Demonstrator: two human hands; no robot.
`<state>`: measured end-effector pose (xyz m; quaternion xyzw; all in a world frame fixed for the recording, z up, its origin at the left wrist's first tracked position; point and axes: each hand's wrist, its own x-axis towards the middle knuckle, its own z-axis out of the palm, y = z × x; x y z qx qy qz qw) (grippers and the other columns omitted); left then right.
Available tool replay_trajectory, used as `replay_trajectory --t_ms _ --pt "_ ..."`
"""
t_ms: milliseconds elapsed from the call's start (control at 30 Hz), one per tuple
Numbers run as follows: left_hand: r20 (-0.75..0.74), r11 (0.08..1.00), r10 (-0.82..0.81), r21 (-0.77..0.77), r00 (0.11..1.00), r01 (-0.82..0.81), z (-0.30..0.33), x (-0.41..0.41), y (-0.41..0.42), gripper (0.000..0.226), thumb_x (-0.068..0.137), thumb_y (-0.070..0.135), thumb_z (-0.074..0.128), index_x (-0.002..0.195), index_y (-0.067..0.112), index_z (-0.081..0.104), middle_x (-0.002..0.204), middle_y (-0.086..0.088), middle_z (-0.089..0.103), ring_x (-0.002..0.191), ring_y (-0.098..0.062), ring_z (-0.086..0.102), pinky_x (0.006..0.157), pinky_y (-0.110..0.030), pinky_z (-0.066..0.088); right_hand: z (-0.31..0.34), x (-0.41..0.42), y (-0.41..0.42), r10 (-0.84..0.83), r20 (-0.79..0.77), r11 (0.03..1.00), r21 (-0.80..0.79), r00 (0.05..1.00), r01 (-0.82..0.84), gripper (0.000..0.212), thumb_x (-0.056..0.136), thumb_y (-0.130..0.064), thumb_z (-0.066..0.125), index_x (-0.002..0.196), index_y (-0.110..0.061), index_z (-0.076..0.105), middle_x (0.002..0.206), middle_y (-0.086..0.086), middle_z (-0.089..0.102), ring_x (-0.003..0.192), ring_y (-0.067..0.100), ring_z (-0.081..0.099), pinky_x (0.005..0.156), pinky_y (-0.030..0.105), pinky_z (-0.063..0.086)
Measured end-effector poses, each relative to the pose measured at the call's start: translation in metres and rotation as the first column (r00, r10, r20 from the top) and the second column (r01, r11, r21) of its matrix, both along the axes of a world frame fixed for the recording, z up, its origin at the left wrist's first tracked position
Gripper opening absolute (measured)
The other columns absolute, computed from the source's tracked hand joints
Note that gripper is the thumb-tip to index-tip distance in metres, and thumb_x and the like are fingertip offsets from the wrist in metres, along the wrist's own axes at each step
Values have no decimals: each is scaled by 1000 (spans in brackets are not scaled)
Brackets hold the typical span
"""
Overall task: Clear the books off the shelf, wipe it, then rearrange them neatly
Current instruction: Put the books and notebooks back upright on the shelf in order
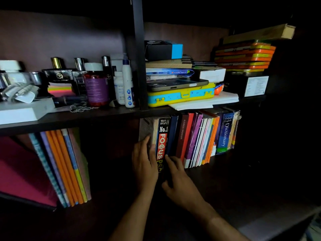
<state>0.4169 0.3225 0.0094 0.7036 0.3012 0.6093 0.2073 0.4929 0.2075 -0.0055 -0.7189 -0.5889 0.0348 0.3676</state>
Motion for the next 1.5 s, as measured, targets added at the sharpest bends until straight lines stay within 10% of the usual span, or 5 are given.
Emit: replay_trajectory --t_ms 500,933,1133,1333,1500 --pt "-63 945 -247 -234 967 226 27 -34 -142 49 94 24 67 139 18 49 114 2 62 96 -16 68 91 -41 56 54 1 -190 -127 -342 967 168 931 194 48 90 -4 68 131 -26 55 125 0 58 112 9 66 91 8 47" --pt "-579 449 -810 -511 92 733 53 85 -480 39 91 35 74 127 27 60 115 2 70 101 -14 68 91 -28 53 87 39 -575 -624 -51 780 -102 780 618 41 87 -32 71 124 -18 60 118 1 65 104 9 58 95 28 46" --pt "-559 391 -822 -697 -113 602 10 111 -569 34 96 37 68 119 12 62 120 -5 71 107 -20 66 90 -33 52 42 69 -724 -899 232 186 -563 370 805 78 89 -64 58 149 -19 37 147 14 46 134 34 43 108 41 40" --pt "-618 478 -786 -584 22 656 -15 115 -593 50 87 37 77 132 33 56 125 6 59 113 -18 61 88 -32 48 16 74 -734 -949 118 158 -624 293 765 75 93 -68 52 146 -17 38 143 13 48 135 34 38 105 45 39" --pt "-457 294 -887 -666 -64 685 -15 115 -621 65 83 33 79 140 39 47 131 12 60 113 -10 63 99 -42 54 19 79 -748 -968 12 204 -546 251 812 52 95 -52 60 133 -18 46 132 7 60 118 28 55 94 38 48"
